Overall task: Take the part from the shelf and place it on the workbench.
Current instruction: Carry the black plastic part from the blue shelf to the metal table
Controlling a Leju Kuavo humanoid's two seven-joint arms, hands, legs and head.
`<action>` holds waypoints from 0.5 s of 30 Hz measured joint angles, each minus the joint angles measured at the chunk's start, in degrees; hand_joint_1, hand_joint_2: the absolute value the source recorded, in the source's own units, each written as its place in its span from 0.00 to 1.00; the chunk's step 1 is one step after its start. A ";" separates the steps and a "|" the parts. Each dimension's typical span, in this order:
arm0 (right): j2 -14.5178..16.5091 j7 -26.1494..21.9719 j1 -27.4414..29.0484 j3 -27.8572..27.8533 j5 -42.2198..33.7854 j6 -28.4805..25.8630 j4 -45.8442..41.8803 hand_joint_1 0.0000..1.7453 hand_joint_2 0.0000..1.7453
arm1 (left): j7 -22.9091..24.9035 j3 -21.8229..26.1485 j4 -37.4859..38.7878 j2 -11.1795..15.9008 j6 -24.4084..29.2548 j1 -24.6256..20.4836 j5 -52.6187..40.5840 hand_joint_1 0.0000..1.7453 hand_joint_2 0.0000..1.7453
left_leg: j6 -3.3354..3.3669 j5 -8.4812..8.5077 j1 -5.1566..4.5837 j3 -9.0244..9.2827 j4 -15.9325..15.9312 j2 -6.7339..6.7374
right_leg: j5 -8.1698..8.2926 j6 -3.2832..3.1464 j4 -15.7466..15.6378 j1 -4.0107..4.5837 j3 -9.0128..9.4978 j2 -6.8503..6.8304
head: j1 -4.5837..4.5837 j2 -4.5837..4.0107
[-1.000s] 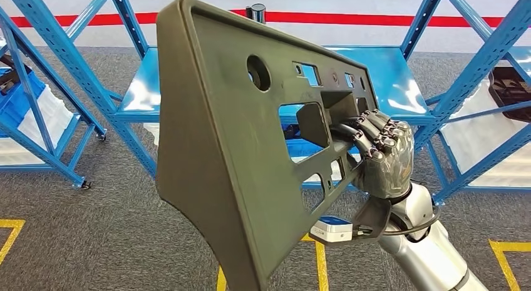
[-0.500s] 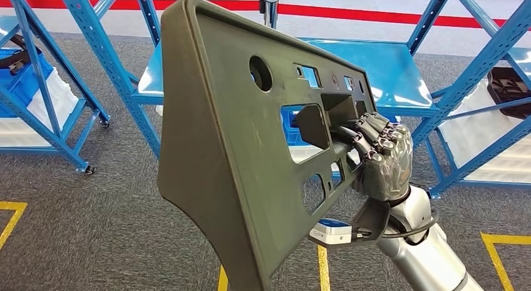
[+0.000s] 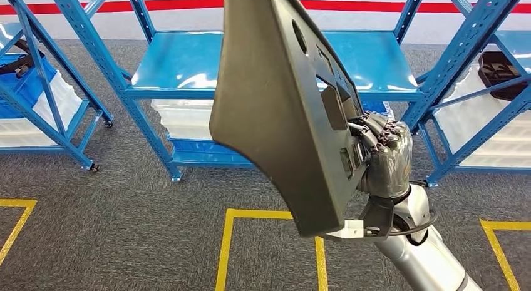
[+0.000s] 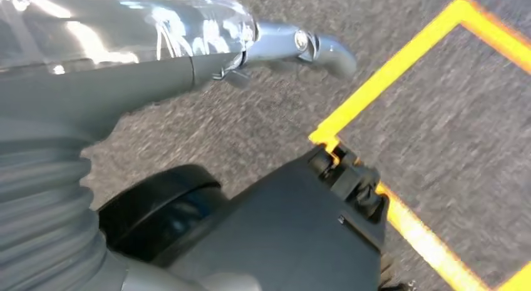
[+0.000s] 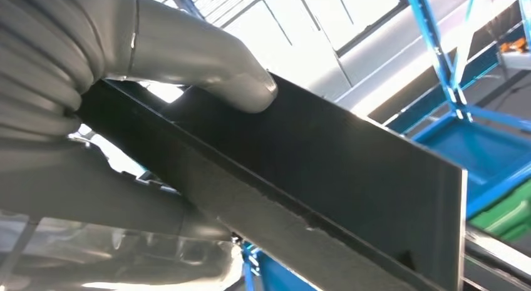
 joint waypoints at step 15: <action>0.60 -0.43 2.96 -1.69 8.25 -2.28 0.00 0.97 1.00 | -2.96 0.00 0.01 0.20 -0.64 0.28 0.01 0.00 1.00 | 2.63 5.31 -0.10 8.92 -14.03 -0.54 | -5.49 2.44 13.16 0.16 -7.72 0.07 | 0.22 0.00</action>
